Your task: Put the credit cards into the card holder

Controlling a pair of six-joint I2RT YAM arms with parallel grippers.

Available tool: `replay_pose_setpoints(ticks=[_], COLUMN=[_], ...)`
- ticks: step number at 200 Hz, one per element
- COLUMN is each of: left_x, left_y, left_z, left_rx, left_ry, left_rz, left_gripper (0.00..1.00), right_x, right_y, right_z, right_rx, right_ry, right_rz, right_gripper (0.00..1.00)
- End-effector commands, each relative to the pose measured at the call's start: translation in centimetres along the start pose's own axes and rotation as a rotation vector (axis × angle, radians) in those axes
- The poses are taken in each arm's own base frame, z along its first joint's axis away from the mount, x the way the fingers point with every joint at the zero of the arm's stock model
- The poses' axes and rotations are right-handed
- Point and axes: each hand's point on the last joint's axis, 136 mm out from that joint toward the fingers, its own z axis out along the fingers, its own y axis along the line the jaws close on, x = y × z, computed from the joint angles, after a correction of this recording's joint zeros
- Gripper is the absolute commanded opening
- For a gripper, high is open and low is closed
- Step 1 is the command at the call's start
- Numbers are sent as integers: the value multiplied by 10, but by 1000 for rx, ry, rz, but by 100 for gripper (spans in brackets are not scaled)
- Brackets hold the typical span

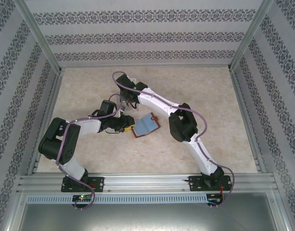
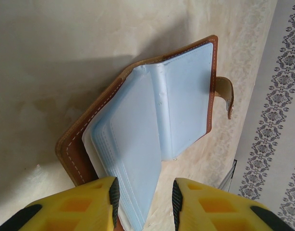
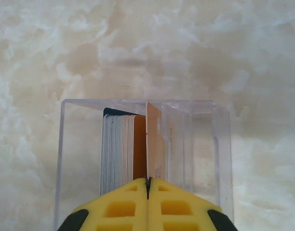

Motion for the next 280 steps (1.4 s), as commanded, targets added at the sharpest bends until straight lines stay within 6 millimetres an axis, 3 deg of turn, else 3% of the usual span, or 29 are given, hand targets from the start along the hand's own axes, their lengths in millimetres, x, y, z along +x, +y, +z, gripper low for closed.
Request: replay_pose_setpoints(ticks=[1,32,76,130,154,195,231,280], left_x=[-2,-3,-3,-5,-6,-6,-7,-8], left_y=[-2,-3,-4,-6,-5,-3,-2,2], left_z=[-4,-5,-6,-7,-8,-7,-3,-2], left_rx=[0,3,3,-8,-11,-12,-9,-30], left_ry=[-9,-12,-15,-1,-1,5,7,14], left_rz=[9,8,11,22,24,16,6,6], left_gripper=[37,37,37,37,38,37,37,37], right_x=[-12,-12,-25,-27,-8,49,93,113], right_y=[10,9,4,-31,-48,-69,-88,-99], right_z=[-24,-29,-57,-98,-109,-118,-113,-100], right_rx=[-35,-41,-68,-166,-287,-552,-621,-623], right_ry=[-36,-36,-60,-78,-29,69,128,140], right_rz=[-3,-3,2,72,54,-39,-45,-26], right_gripper=[2,0,0,0,0,0,0,0])
